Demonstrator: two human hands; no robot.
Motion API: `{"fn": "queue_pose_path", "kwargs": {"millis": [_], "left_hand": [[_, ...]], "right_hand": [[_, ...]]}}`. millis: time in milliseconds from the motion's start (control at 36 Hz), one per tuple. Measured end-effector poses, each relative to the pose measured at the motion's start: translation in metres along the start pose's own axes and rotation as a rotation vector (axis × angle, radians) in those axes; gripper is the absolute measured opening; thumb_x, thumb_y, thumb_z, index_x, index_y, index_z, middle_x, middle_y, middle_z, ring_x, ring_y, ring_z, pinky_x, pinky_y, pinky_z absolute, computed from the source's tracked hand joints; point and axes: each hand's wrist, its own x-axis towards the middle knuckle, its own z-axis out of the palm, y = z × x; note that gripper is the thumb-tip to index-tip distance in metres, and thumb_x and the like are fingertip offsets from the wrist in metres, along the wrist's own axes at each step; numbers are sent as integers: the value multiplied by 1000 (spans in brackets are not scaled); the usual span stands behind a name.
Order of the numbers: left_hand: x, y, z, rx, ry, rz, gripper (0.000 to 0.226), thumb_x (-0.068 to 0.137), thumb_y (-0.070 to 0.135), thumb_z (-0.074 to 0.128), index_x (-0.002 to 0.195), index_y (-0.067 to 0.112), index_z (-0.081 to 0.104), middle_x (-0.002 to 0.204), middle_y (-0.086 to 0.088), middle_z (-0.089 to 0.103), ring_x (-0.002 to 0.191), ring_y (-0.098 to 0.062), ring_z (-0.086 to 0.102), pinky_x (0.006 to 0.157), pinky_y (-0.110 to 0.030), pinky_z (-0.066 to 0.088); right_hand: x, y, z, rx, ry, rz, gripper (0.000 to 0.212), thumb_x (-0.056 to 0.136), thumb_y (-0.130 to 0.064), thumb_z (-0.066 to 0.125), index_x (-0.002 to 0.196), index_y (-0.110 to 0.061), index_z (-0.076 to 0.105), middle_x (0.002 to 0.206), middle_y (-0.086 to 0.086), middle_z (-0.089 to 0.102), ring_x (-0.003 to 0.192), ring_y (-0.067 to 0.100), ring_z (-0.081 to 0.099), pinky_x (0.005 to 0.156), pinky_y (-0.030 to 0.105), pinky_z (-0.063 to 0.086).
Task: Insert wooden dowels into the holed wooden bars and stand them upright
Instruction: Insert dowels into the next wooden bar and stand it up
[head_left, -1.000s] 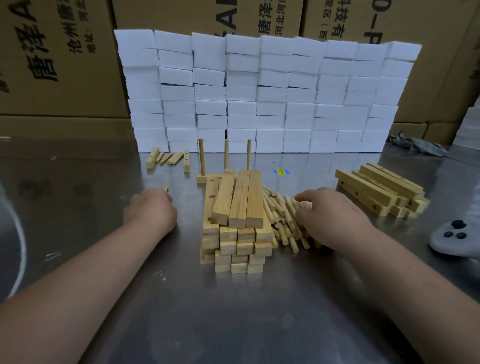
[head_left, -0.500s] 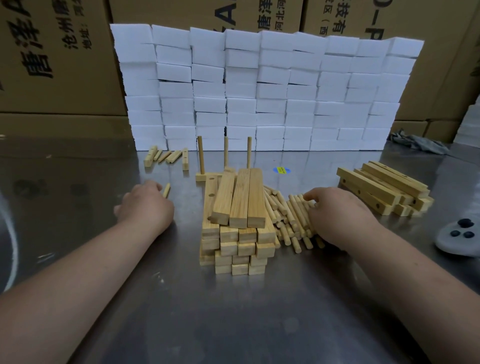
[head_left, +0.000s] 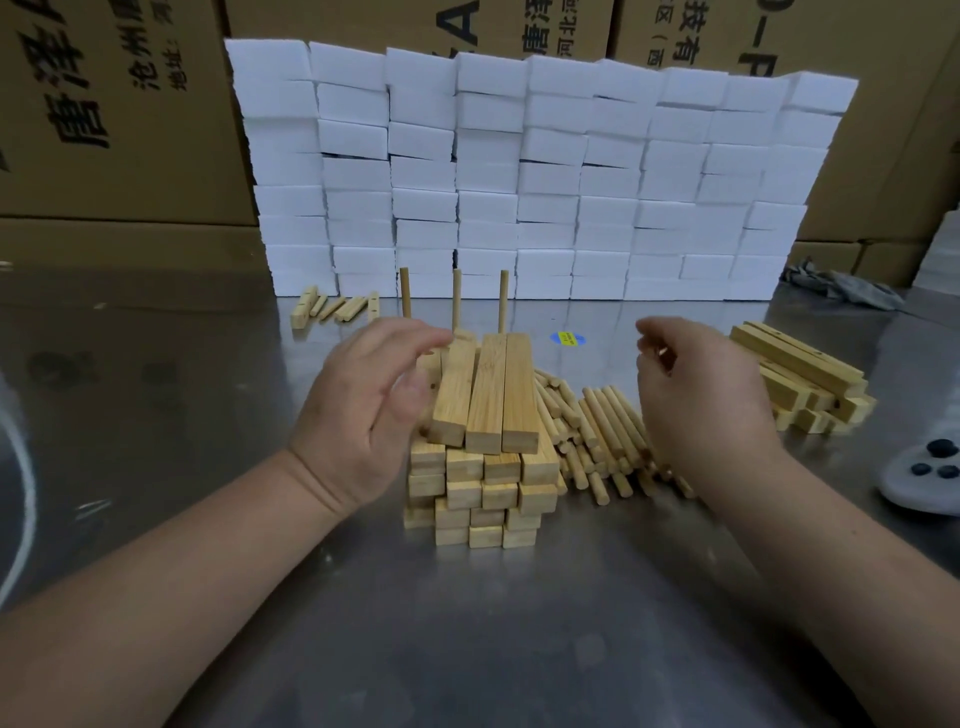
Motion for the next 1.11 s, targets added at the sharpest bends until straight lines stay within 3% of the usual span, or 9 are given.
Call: {"fn": "queue_pose_path", "kwargs": {"millis": [111,194,306,389,444,556,722,944,1111], "left_hand": [[-1,-4,-2,-6,-107,-13,56,86,35,26,117,3,60,116,-9,56,111,-22,51,92,-34,40],[-2,-6,-2,-7,-163,-11,58,87,42,28,116,3,61,117,-10,58,110,-22,53,91,-39,44],[-2,-7,-2,-43,-182,-4,81,87,68,16,117,7,60,119,-7,57,112,-19,52,93,-33,42],[-1,-7,-2,-67,-204,-5,86,84,73,14,120,8,59,123,-5,53,114,-15,50,94,-24,41],[-1,-7,-2,-84,-213,-12,87,82,75,17,119,8,59,125,-3,52,115,-11,49,94,-18,39],[0,-2,-2,-69,-145,-62,60,81,50,33,112,9,62,118,-2,55,112,-13,51,91,-16,40],[0,-3,-3,11,14,-113,58,83,34,25,103,-1,67,102,-3,60,101,-18,55,88,-10,38],[-1,-7,-3,34,-19,-126,59,83,37,26,104,-1,65,103,-9,62,100,-19,55,86,-17,40],[-1,-7,-1,-126,-151,-303,64,69,56,36,116,17,55,111,1,55,107,-15,50,90,-33,43]], "right_hand": [[-3,-3,-5,95,164,-99,33,94,-13,47,127,-14,54,109,-3,54,90,0,43,75,6,32],[-1,-4,-8,133,239,-110,31,94,-14,50,124,-13,55,103,-6,43,83,0,41,68,-4,31],[0,-5,-13,235,312,-87,28,93,-15,51,121,-11,57,102,-2,45,74,-2,44,70,-6,31],[0,-6,-14,435,319,38,18,94,-20,51,110,-25,58,104,1,56,80,0,55,76,10,45],[0,-7,-14,552,304,91,14,94,-21,51,96,-34,54,100,5,61,82,3,60,77,21,51],[-6,-13,-9,594,213,65,21,93,-21,53,83,-39,52,95,6,62,72,-5,60,62,15,49],[-18,-19,2,531,14,-45,27,90,-18,58,80,-43,51,93,2,59,82,11,60,74,25,49],[-21,-18,6,399,-118,-92,18,89,-22,59,105,-26,66,85,-18,55,80,-4,54,66,8,39],[-23,-21,4,418,-234,-119,21,86,-17,62,94,-37,66,73,-12,56,73,-6,53,59,12,44]]}}
